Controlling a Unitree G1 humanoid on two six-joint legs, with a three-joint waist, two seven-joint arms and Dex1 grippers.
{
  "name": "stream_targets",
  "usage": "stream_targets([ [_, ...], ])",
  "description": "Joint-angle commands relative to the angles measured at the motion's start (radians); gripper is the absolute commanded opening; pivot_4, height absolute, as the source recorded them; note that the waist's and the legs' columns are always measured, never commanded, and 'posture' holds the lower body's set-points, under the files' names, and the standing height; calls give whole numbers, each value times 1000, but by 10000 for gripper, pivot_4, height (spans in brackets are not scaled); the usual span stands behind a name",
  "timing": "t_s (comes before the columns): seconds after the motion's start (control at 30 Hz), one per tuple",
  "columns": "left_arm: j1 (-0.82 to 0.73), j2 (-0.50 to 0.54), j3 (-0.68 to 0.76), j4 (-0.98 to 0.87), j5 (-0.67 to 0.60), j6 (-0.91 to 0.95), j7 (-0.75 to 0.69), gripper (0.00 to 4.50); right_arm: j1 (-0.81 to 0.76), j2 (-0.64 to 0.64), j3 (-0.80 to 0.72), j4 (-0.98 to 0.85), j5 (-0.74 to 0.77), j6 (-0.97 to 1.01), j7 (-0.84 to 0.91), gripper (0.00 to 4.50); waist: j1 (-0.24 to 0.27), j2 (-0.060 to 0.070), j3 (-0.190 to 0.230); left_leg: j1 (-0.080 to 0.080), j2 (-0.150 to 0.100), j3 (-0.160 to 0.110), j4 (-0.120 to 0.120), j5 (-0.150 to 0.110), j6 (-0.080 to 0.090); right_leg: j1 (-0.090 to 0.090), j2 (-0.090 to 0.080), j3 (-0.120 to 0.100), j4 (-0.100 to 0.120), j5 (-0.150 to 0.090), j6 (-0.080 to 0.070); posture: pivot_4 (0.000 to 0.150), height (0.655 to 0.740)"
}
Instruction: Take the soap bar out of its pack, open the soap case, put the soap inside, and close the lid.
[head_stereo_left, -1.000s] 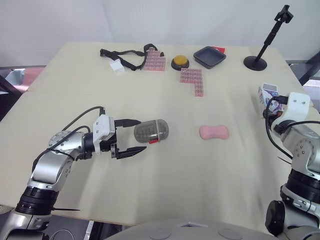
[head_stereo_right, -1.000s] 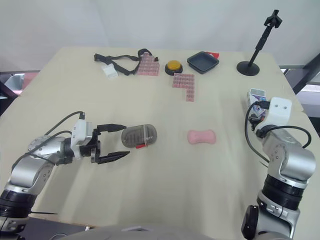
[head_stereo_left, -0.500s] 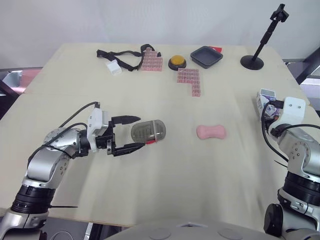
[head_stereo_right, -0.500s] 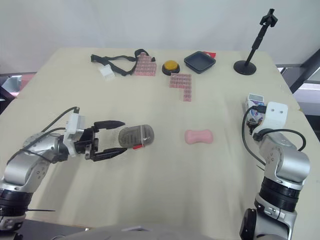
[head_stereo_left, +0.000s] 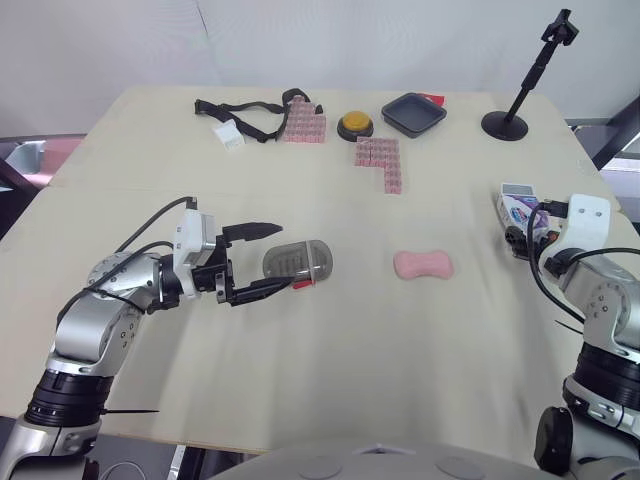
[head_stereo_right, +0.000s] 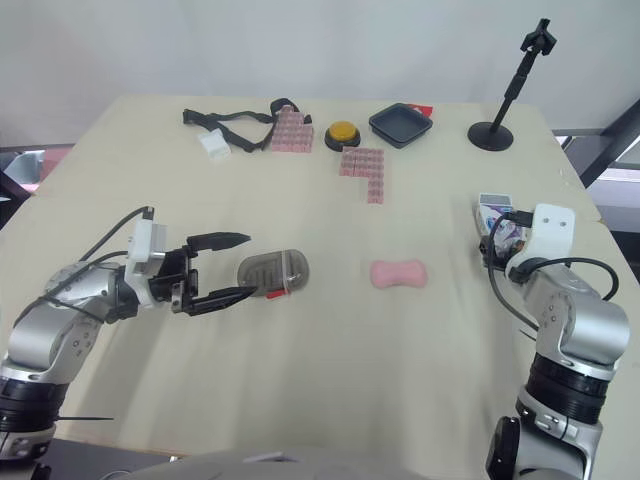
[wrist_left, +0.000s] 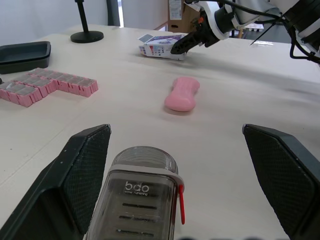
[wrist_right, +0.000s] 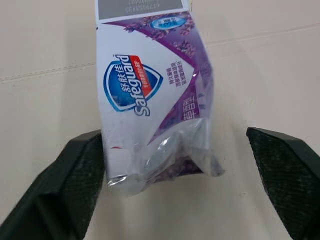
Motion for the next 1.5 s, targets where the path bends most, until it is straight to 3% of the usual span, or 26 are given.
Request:
stream_targets([
  [0.03,-7,13,23,-12,3,-9,-3,45000,33,-119,76,-65,-23,-98,77,44478,1,0,0,0,0,0,0,0,0,0,0,0,-1,0,0,1500,7287],
  [0.23,-37,10,4,24,40,-35,-19,45000,62,-319,170,-74,33,-421,403,44478,-3,1,1,2,1,0,-2,0,0,4,0,-1,-4,0,0,1500,7287],
  [0.47,-92,-3,-17,82,96,-83,-31,45000,224,-366,151,-53,207,-764,877,44478,2,1,1,1,3,0,-2,-2,4,6,-2,-4,-8,0,0,1500,7287],
  [0.6,-100,19,-40,94,123,-84,-60,45000,285,-394,160,26,192,-948,1041,44478,-3,0,0,-2,3,0,2,-6,12,5,-4,-4,-8,-2,-3,1500,7287],
  [0.9,-164,78,-100,211,249,-148,-124,45000,352,-417,179,84,253,-1037,1218,44478,-15,0,0,-2,3,0,3,-5,20,4,-6,-6,-6,-4,-7,1500,7287],
  [1.13,-206,65,-117,274,283,-193,-134,45000,377,-440,183,90,300,-977,1245,44478,-15,0,0,-3,3,0,4,-5,21,3,-6,-7,-5,-5,-9,1500,7287],
  [1.5,-234,69,-145,320,316,-168,-170,45000,437,-421,214,136,242,-1116,1276,44478,-14,0,0,-4,3,0,5,-5,23,1,-7,-9,-4,-6,-11,1500,7287],
])
